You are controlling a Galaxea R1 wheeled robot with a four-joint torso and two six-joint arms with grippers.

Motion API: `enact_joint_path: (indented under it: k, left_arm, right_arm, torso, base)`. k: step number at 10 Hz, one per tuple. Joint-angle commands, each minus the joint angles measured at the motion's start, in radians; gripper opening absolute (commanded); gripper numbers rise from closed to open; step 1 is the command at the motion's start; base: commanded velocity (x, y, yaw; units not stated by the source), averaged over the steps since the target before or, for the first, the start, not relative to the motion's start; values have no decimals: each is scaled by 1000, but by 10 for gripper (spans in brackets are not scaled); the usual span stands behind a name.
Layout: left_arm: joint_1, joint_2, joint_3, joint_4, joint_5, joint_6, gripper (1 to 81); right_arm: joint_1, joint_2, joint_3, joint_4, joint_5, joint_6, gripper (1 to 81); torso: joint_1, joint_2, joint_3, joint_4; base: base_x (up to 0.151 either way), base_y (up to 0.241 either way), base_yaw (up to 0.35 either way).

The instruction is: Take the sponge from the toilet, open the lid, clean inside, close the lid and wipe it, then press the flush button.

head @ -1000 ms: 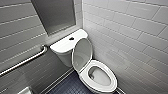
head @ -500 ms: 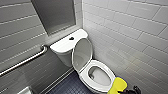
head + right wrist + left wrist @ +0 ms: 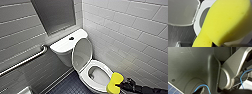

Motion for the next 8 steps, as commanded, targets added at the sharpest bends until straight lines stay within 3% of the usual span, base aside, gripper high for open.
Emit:
enact_joint_path:
  k: [1,2,3,4,5,6,7,8]
  left_arm:
    - [29,10,17,-99,133,53,811]
    - [29,14,17,-264,139,276,811]
    - [26,8,19,-515,132,541,811]
    - [16,-12,25,-893,110,915,811]
    - [16,-24,39,-1060,83,1088,811]
    - [10,-10,24,-737,105,807,811]
    - [16,-35,45,-1150,79,1176,811]
    - [16,-32,40,-1151,81,1176,811]
  right_arm:
    - [184,0,-47,14,-136,31,10]
    - [194,10,-59,16,-138,33,10]
    - [205,27,-81,16,-140,37,10]
    - [213,41,-93,13,-143,42,10]
    - [219,49,-95,13,-162,42,10]
    - [221,55,-96,11,-175,43,10]
    - [219,56,-98,8,-172,42,10]
    - [224,64,-119,10,-169,43,10]
  torso:
    - [0,0,0,0]
    - [0,0,0,0]
    - [0,0,0,0]
    - [0,0,0,0]
    - [0,0,0,0]
    - [0,0,0,0]
    - [0,0,0,0]
    - [0,0,0,0]
  base:
    - [0,0,0]
    - [0,0,0]
    - [0,0,0]
    - [0,0,0]
    - [0,0,0]
    - [0,0,0]
    - [0,0,0]
    - [0,0,0]
